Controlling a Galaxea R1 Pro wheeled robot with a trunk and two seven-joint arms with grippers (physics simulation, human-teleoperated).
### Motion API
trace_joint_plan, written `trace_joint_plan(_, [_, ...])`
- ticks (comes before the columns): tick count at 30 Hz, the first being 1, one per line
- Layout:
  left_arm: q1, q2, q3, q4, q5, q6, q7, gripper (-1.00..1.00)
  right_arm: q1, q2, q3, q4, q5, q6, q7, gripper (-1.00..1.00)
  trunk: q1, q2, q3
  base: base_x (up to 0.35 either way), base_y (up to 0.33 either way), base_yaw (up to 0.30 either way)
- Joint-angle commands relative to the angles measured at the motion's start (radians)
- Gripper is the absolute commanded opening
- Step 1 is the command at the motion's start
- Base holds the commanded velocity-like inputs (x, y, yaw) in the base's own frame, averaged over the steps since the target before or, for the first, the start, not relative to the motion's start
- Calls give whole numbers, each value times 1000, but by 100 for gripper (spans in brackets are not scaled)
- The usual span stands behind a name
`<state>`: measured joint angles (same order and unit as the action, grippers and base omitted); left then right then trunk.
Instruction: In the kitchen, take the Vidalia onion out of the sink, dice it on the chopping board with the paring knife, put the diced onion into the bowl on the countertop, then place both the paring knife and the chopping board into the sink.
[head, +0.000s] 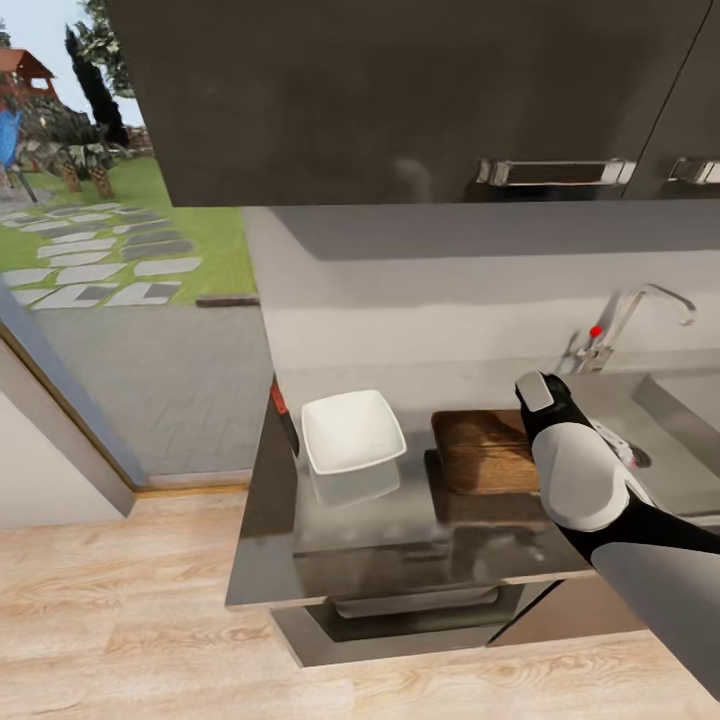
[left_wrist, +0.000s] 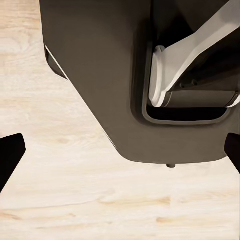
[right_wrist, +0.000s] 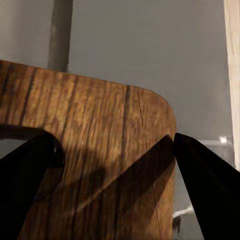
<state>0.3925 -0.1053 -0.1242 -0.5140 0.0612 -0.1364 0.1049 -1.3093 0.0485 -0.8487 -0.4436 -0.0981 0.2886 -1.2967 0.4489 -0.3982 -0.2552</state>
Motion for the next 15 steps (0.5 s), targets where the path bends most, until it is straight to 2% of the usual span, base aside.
trace_joint_plan(1, [0,1,-8,-1,6,-2,6,100,-1,2,-1,-3,-2,6,-2,-100,1,-2,-2,234,0,0])
trace_joint_plan(6, [0,1,-8,8,6,-2,-11,100,-1,3,-1,-3,-2,2,-3,-100,1,-2,-2,140,0,0])
trace_joint_plan(9, [0,1,-8,10,6,-2,-13,100,-1,4,-1,-3,-2,1,-2,-100,1,-2,-2,35,0,0])
trace_joint_plan(15, [0,1,-8,15,6,-1,-14,100,-1,5,-1,-2,26,1,-1,-100,1,-2,-7,2,0,0])
